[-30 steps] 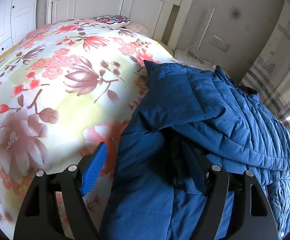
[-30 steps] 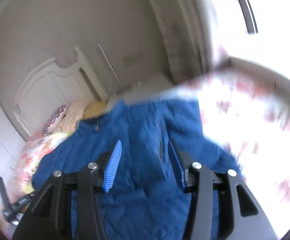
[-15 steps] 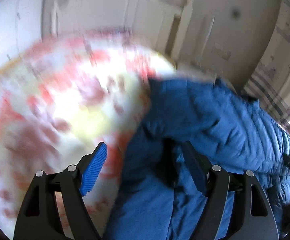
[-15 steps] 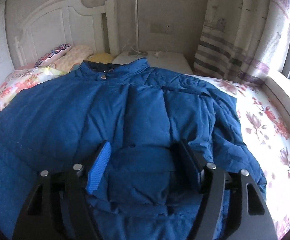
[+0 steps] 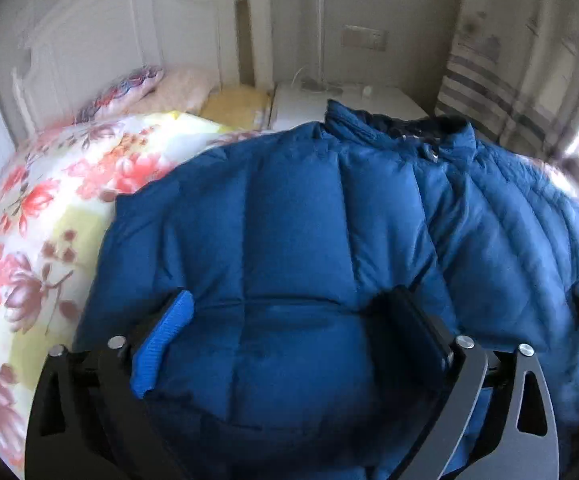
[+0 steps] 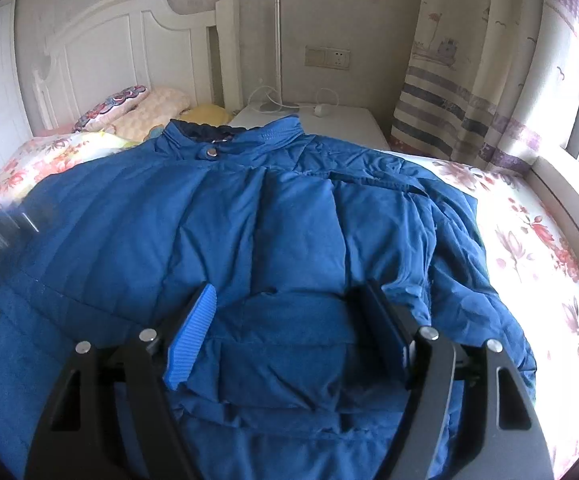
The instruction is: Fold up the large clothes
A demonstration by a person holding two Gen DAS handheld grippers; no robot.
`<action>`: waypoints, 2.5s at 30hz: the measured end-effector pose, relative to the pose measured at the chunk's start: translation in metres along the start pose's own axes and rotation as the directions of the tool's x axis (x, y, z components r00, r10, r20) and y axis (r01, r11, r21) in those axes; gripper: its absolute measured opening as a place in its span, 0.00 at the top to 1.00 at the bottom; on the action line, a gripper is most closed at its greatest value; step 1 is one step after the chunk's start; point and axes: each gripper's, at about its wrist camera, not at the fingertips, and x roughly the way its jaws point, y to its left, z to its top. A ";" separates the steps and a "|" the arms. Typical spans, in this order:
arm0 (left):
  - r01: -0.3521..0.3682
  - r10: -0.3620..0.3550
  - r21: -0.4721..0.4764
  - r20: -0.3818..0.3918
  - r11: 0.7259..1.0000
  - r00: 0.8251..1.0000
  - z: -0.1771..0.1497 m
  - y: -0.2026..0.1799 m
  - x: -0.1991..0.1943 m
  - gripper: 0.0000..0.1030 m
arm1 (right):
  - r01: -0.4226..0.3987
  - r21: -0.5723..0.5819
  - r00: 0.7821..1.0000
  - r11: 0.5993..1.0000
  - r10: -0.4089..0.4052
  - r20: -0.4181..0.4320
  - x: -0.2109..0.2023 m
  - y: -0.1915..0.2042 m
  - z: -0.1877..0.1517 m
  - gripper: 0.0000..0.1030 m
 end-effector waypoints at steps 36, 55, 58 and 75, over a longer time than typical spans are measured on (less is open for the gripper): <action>-0.036 0.044 0.033 -0.272 0.999 0.961 0.097 0.016 0.095 0.04 | -0.111 0.069 0.961 0.991 0.125 -0.246 0.103 -0.097 0.098 0.23; -0.042 0.044 0.016 -0.187 0.999 0.981 0.119 0.022 0.123 0.04 | -0.049 -0.031 0.981 0.998 0.042 -0.190 0.146 -0.107 0.120 0.17; -0.048 0.050 0.015 -0.184 0.999 0.982 0.119 0.022 0.123 0.04 | -0.048 -0.030 0.981 0.998 0.041 -0.188 0.148 -0.106 0.119 0.16; -0.019 0.018 0.079 0.011 0.997 1.000 0.071 -0.023 -0.008 0.04 | -0.057 -0.224 0.998 0.973 0.058 -0.002 0.009 -0.037 0.107 0.15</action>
